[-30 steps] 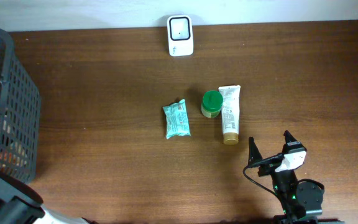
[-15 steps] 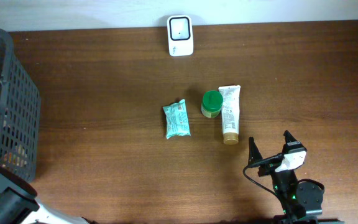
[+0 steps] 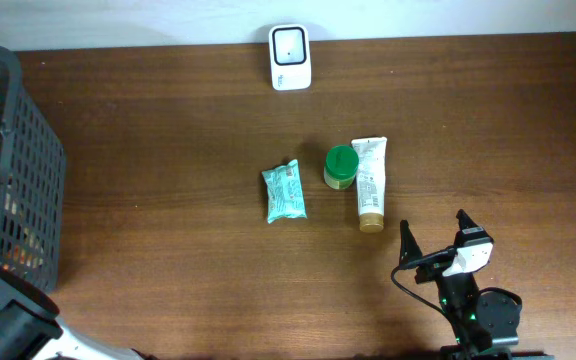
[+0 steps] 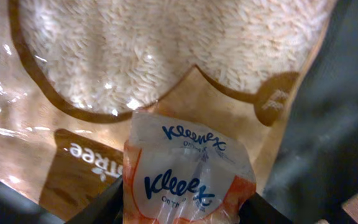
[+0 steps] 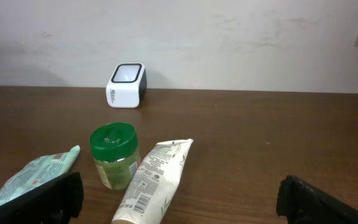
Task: Scan the item barcode
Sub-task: 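Reach the left gripper into the basket toward the Kleenex tissue pack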
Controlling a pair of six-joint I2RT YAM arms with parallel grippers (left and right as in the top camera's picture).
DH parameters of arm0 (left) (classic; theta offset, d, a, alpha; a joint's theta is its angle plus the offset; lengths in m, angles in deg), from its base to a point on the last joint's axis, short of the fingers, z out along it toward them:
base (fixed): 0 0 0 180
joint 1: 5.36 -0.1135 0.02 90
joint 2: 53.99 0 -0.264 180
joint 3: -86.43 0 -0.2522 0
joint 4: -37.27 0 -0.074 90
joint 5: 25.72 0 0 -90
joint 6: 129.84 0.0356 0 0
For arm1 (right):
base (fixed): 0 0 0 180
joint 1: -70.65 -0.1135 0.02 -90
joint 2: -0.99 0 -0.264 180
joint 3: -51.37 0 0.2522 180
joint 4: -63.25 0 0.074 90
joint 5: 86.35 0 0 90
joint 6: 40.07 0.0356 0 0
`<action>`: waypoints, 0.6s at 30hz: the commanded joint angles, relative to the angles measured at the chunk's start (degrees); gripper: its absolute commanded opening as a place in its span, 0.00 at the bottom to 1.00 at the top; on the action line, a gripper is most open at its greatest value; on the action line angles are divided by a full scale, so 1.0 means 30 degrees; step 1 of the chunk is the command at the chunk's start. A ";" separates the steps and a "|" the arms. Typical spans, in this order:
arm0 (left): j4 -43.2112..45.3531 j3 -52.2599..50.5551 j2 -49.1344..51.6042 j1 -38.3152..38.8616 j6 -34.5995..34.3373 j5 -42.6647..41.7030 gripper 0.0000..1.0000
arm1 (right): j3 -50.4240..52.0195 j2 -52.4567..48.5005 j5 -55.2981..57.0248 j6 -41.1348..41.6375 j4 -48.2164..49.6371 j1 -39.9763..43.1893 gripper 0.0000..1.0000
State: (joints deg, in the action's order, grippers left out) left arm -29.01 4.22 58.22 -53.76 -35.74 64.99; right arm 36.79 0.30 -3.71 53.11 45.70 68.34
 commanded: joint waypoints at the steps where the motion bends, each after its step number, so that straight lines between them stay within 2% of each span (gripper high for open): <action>1: -0.0758 0.1858 0.0197 -0.0044 -0.0007 -0.2178 0.44 | 0.0153 0.0095 0.0109 0.0080 -0.0015 -0.0138 0.98; 9: -0.4306 0.9078 0.0160 0.0007 -0.1071 -0.6477 0.43 | 0.0153 0.0095 0.0109 0.0080 -0.0015 -0.0138 0.98; 12: -0.5238 1.2269 0.0022 0.0095 -0.1246 -0.9267 0.43 | 0.0153 0.0095 0.0109 0.0080 -0.0015 -0.0138 0.98; 18: -0.5945 1.6626 -0.1297 0.1960 -0.1654 -1.3172 0.45 | 0.0153 0.0095 0.0109 0.0080 -0.0015 -0.0138 0.98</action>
State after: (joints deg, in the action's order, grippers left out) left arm -45.77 48.59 58.33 -52.10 -39.74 35.75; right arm 36.79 0.30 -3.71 53.17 45.70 68.34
